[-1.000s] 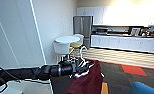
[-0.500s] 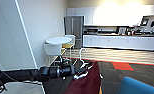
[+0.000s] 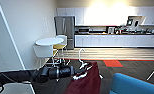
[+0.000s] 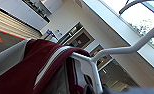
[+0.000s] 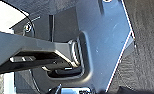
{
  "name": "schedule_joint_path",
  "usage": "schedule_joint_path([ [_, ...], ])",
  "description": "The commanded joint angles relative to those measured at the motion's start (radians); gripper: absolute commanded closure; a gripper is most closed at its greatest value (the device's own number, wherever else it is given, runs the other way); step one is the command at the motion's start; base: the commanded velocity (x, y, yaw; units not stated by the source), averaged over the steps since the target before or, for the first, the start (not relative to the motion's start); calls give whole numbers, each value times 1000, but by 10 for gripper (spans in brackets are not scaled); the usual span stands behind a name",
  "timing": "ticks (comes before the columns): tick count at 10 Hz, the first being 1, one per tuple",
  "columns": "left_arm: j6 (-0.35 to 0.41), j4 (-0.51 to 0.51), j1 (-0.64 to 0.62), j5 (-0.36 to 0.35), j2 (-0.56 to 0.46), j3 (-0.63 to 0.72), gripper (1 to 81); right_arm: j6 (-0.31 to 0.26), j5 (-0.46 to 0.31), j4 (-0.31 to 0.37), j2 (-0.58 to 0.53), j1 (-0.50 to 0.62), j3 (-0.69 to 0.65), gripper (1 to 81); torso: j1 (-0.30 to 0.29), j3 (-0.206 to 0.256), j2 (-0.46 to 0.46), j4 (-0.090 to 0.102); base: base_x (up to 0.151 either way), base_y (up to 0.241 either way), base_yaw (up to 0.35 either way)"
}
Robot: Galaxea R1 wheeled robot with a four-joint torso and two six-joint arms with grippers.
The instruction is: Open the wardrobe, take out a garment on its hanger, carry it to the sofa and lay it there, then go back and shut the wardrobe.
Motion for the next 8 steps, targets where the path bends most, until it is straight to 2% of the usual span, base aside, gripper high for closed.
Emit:
schedule_joint_path([
  [1, 9, 29, -163, -103, -10, 34, 811, -1, -48, 0, -1, 22, 1, 10, 0, 0, 0, 0, 0, 0, -248],
  [8, 6, 46, -164, -103, -15, 44, 811, -1, -48, 3, 3, 23, 0, 10, 0, 0, 0, 0, 0, 0, -250],
])
